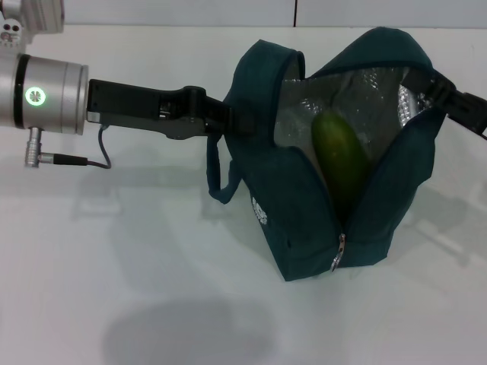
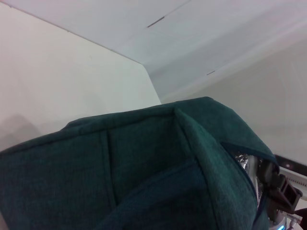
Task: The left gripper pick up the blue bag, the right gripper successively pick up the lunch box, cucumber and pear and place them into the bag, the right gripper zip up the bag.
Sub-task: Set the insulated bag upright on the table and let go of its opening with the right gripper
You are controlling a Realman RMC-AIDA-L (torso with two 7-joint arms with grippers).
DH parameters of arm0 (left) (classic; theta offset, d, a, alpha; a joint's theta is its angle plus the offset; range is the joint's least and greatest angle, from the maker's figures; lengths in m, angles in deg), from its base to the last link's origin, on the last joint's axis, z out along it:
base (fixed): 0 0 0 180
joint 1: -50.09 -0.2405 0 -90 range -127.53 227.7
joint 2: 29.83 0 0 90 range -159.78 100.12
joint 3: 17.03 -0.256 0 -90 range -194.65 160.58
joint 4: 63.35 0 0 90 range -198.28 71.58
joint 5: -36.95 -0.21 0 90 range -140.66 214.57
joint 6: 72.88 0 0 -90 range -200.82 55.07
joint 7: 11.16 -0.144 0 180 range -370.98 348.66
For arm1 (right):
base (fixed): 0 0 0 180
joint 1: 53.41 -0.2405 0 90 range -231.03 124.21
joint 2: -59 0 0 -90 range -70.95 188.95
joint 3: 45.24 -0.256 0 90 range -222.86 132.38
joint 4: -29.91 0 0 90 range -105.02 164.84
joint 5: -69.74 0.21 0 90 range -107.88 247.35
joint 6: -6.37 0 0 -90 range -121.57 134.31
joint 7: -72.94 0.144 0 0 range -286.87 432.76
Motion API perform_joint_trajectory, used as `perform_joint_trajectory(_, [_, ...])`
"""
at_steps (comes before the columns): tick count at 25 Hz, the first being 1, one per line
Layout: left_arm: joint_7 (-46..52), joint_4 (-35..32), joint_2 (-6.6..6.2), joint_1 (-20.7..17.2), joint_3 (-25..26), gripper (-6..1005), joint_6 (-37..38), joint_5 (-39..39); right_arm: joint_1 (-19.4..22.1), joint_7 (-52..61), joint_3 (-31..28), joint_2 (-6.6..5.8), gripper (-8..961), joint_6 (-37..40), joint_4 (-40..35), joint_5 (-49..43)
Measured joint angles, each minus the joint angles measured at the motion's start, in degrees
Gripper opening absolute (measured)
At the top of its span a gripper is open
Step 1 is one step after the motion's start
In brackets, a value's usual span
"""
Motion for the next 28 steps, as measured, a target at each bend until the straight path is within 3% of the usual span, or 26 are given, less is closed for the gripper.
perform_joint_trajectory(5, [-0.3,0.0,0.00,0.0,0.0,45,0.0,0.0,1.4,0.7,-1.9,0.04,185,1.0,0.5,0.4])
perform_joint_trajectory(11, [-0.7,0.0,-0.02,-0.2,0.2,45,-0.9,0.2,3.6,0.3,-3.4,-0.46,391,2.8,0.4,0.3])
perform_joint_trajectory(22, [-1.1,0.2,-0.04,-0.3,0.0,45,-2.3,0.2,5.0,0.7,-4.7,-1.10,651,2.9,1.3,0.2])
perform_joint_trajectory(28, [-1.5,0.4,-0.03,-0.6,-0.1,45,-3.0,-0.1,8.2,-5.4,-6.7,-1.02,837,10.0,1.0,0.0])
